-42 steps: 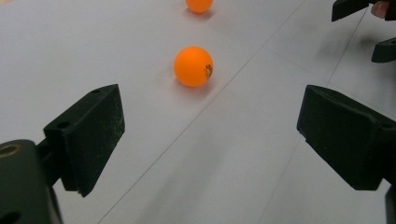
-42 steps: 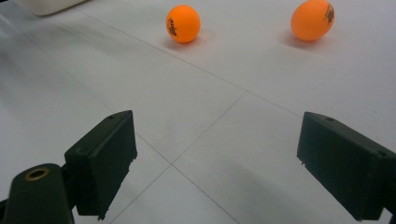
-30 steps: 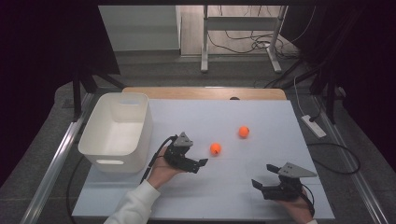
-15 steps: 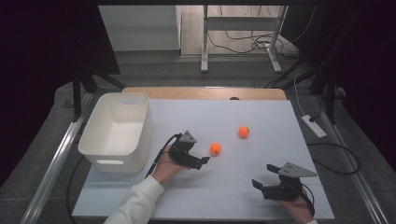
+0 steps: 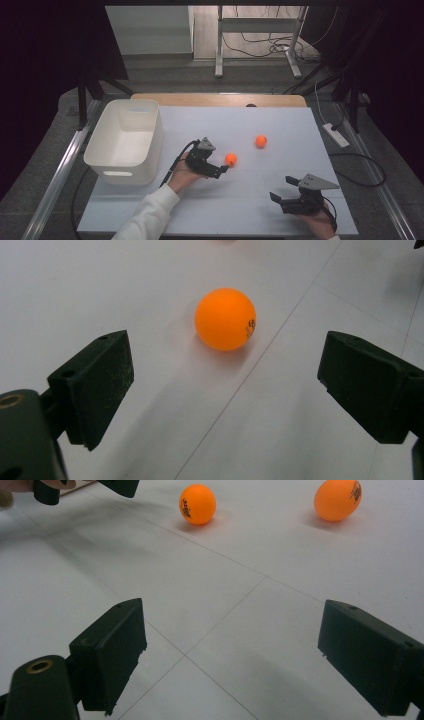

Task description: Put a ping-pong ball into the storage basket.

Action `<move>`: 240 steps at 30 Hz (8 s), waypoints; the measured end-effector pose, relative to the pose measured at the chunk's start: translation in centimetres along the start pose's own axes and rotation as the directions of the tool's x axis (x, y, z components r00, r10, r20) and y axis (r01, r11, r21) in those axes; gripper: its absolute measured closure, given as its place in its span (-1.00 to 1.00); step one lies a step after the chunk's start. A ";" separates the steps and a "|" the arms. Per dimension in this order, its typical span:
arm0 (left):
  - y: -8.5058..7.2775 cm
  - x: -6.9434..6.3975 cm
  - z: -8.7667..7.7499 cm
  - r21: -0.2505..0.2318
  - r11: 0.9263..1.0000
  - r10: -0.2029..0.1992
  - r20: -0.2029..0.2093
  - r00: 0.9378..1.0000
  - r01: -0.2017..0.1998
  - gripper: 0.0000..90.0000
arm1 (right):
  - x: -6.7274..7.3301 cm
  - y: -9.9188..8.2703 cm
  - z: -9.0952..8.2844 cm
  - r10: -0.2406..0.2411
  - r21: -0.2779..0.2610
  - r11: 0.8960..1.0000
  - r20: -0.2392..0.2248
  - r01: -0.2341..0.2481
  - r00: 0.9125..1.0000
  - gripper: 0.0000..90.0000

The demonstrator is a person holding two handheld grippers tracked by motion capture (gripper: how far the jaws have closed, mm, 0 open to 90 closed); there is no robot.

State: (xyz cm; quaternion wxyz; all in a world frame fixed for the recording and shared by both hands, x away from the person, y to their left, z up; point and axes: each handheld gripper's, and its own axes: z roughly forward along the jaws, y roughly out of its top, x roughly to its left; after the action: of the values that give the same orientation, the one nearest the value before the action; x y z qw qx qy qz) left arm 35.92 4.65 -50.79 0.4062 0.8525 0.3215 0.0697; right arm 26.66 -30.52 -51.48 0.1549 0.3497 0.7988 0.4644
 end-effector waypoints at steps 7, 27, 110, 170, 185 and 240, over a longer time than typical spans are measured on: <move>0.7 -0.1 0.4 -0.010 1.000 0.001 -0.001 1.000 -0.001 -0.81 | 0.0 0.0 0.0 -0.002 -0.002 1.000 0.001 0.002 1.000 -0.73; 2.1 -0.3 2.3 0.054 0.998 0.021 -0.010 1.000 -0.020 -0.81 | 0.0 0.0 -0.5 -0.002 -0.017 1.000 0.001 0.002 1.000 -0.74; 3.5 -1.6 -2.6 -0.111 0.991 0.071 0.011 0.997 -0.070 0.13 | 0.0 -0.1 -0.8 0.005 -0.034 0.999 0.034 -0.004 0.999 -0.72; 3.2 -0.3 -10.4 -0.298 0.953 0.034 -0.047 0.998 -0.047 0.13 | 0.1 -0.2 -0.7 -0.002 -0.020 1.000 0.040 0.003 0.999 -0.72; 3.1 0.2 -11.8 -0.329 0.943 0.018 -0.060 0.998 -0.037 0.13 | 0.1 -0.2 -0.6 -0.001 -0.022 1.000 0.041 0.002 0.999 -0.72; 4.7 3.9 -19.1 -0.394 0.918 -0.060 -0.257 0.965 -0.048 0.13 | 0.1 -0.1 -0.7 0.004 -0.026 1.000 0.039 -0.003 0.999 -0.72</move>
State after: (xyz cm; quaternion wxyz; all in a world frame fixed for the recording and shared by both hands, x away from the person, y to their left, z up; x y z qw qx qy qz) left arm 34.00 17.21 -35.26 0.5242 0.7346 0.3544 0.2448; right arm 26.16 -30.91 -51.23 0.1741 0.3579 0.7889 0.4681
